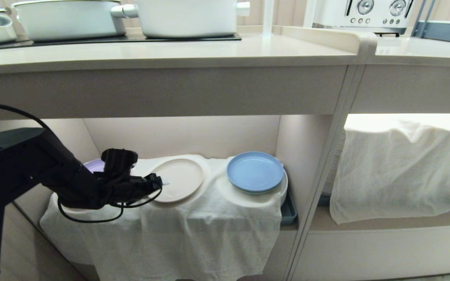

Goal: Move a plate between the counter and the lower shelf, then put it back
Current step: Pick up the plate in the cupboard

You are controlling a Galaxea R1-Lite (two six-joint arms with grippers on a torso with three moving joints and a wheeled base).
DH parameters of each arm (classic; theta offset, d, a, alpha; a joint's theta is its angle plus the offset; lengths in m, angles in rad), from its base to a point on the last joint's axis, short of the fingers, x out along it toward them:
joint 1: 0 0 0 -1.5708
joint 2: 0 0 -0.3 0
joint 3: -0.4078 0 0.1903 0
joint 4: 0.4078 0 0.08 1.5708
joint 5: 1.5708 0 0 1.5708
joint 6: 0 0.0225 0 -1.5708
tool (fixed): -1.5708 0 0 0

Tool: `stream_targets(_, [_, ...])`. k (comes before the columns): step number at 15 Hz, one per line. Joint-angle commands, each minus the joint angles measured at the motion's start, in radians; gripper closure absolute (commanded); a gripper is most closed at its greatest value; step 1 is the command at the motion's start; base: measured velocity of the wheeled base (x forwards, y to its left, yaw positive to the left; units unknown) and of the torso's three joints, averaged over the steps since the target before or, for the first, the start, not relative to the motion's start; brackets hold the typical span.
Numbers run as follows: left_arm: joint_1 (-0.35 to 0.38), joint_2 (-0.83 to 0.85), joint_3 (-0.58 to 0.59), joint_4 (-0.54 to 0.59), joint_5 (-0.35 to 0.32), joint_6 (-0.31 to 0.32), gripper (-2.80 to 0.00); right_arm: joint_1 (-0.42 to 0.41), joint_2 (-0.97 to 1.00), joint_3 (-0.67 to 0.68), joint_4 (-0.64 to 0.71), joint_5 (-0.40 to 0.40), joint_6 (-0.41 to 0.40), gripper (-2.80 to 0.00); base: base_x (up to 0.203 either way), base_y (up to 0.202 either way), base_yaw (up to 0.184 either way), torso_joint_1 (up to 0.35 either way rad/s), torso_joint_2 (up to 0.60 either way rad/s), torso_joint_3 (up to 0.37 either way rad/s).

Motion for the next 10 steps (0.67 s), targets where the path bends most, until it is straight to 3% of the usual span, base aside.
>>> stream_targets(1, [-0.002, 0.003, -0.003, -0.011, -0.002, -0.003, 0.00, 0.000, 0.001, 0.000, -0.001, -0.001, 0.001, 0.00, 0.000, 0.000, 0.000, 0.000, 0.00, 0.000])
stream_targets(10, [0.002, 0.005, -0.010, -0.016, -0.001, -0.003, 0.00, 0.000, 0.001, 0.000, 0.001, -0.001, 0.001, 0.00, 0.000, 0.000, 0.000, 0.000, 0.00, 0.000])
